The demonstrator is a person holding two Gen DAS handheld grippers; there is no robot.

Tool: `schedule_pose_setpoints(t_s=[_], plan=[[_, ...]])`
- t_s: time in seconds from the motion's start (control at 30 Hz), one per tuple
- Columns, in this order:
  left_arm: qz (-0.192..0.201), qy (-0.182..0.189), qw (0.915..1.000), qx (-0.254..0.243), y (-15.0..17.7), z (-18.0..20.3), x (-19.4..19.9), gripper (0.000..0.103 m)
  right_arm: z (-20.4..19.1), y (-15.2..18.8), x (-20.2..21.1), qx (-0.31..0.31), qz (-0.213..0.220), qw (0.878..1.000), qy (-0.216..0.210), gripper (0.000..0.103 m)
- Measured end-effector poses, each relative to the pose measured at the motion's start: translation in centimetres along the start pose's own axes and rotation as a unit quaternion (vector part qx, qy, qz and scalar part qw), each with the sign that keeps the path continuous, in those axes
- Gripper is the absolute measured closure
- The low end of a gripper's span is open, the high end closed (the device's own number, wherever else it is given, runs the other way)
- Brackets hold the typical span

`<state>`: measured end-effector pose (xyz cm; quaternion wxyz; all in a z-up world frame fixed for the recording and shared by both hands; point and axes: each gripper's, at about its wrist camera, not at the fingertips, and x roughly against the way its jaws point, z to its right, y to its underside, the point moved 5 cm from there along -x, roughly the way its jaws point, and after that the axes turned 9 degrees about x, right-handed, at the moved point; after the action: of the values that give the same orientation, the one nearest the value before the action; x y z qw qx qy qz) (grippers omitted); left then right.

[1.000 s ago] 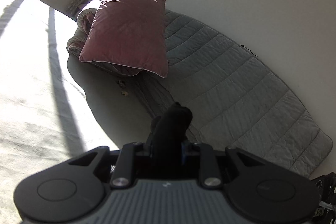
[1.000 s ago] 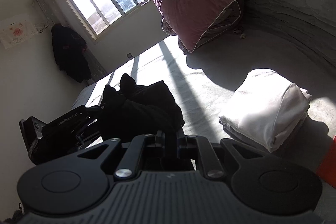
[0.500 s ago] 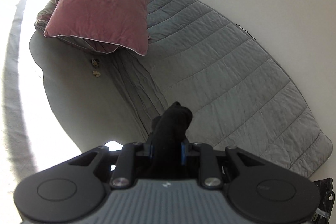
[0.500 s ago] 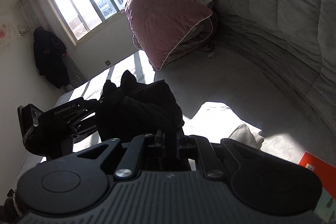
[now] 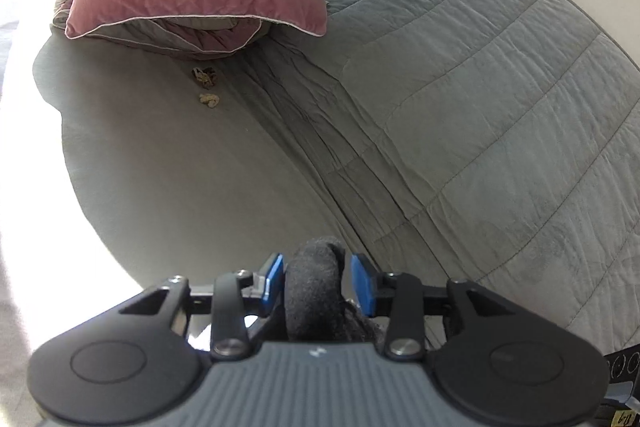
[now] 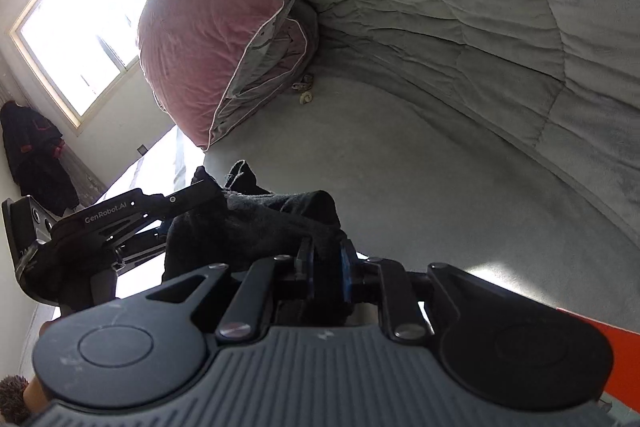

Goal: Fold clothes
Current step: 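Carry the black bundle with both grippers to the stack of folded clothes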

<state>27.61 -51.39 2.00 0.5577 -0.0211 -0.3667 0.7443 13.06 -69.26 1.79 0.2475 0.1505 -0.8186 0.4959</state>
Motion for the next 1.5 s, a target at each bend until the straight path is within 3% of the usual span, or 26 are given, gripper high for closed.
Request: schedule_pose_setpoints(t_s=[0.13, 0.27, 0.33, 0.47, 0.57, 0.67, 0.77, 0.83, 0.9, 0.97, 1.27, 1.5], plan=[[0.021, 0.000, 0.9996, -0.019, -0.6, -0.1, 0.2, 0.057, 2.0, 0.5, 0.6, -0.009, 0.031, 0.999, 0.032, 0.078], [0.022, 0.040, 0.9962, -0.074, 0.0, 1.1, 1.1, 0.067, 2.0, 0.7, 2.1, -0.006, 0.069, 0.997, 0.037, 0.078], [0.003, 0.053, 0.9939, -0.096, 1.0, 1.5, 0.5, 0.068, 0.7, 0.9, 2.5, 0.017, 0.087, 0.995, 0.036, 0.078], [-0.012, 0.031, 0.9928, -0.115, 2.6, 0.9, -1.4, 0.068, -2.1, 2.3, 1.9, 0.081, 0.115, 0.990, 0.027, 0.078], [-0.013, 0.011, 0.9945, -0.103, 3.4, -0.9, -2.5, 0.070, -2.2, 4.0, -0.2, 0.094, 0.093, 0.990, 0.041, 0.078], [-0.012, 0.005, 0.9956, -0.093, 4.1, -2.2, -3.1, 0.079, -0.4, 5.5, -2.0, 0.061, 0.073, 0.994, 0.051, 0.078], [-0.005, 0.004, 0.9965, -0.084, 4.2, -2.5, -3.0, 0.079, 0.9, 5.8, -2.2, 0.028, 0.079, 0.995, 0.045, 0.078], [0.000, 0.001, 0.9973, -0.073, 4.1, -2.0, -2.4, 0.076, 1.0, 5.6, -1.7, 0.011, 0.082, 0.996, 0.036, 0.077], [0.007, -0.002, 0.9978, -0.067, 3.9, -1.4, -1.5, 0.061, 0.6, 5.3, -0.8, 0.009, 0.085, 0.996, 0.035, 0.073], [0.010, -0.009, 0.9975, -0.069, 4.0, -0.7, -0.2, 0.054, 0.0, 5.1, 0.2, 0.014, 0.085, 0.996, 0.036, 0.070], [-0.007, -0.037, 0.9973, -0.063, 6.1, 1.3, 5.4, 0.040, -2.4, 5.9, 5.5, 0.004, 0.091, 0.996, 0.026, 0.064], [-0.016, -0.068, 0.9941, -0.083, 8.0, 2.9, 10.4, 0.035, -5.3, 7.1, 8.6, -0.007, 0.082, 0.996, 0.032, 0.063]])
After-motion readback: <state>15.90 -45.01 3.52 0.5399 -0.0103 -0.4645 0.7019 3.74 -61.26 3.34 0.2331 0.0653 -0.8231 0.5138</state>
